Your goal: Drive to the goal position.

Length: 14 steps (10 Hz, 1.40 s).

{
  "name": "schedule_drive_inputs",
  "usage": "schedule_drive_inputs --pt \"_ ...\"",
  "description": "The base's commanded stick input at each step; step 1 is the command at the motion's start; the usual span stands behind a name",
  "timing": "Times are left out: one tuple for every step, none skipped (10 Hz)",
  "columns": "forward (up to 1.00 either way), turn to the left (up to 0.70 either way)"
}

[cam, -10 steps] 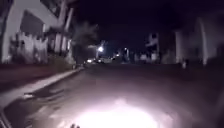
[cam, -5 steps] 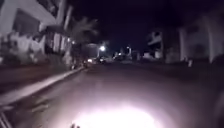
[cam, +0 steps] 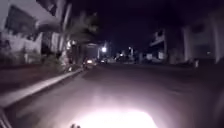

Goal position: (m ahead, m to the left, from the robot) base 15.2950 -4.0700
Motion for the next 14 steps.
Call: schedule_drive_inputs --pt "1.00 0.00" --pt "1.00 0.00" --pt "1.00 0.00" --pt "1.00 0.00" --pt "1.00 -0.18" --pt "1.00 -0.27" --pt "1.00 -0.23" --pt "1.00 -0.08" --pt "1.00 0.00" --pt "1.00 0.00" --pt "1.00 0.00" --pt "1.00 0.00" --pt "1.00 0.00" --pt "1.00 0.00"
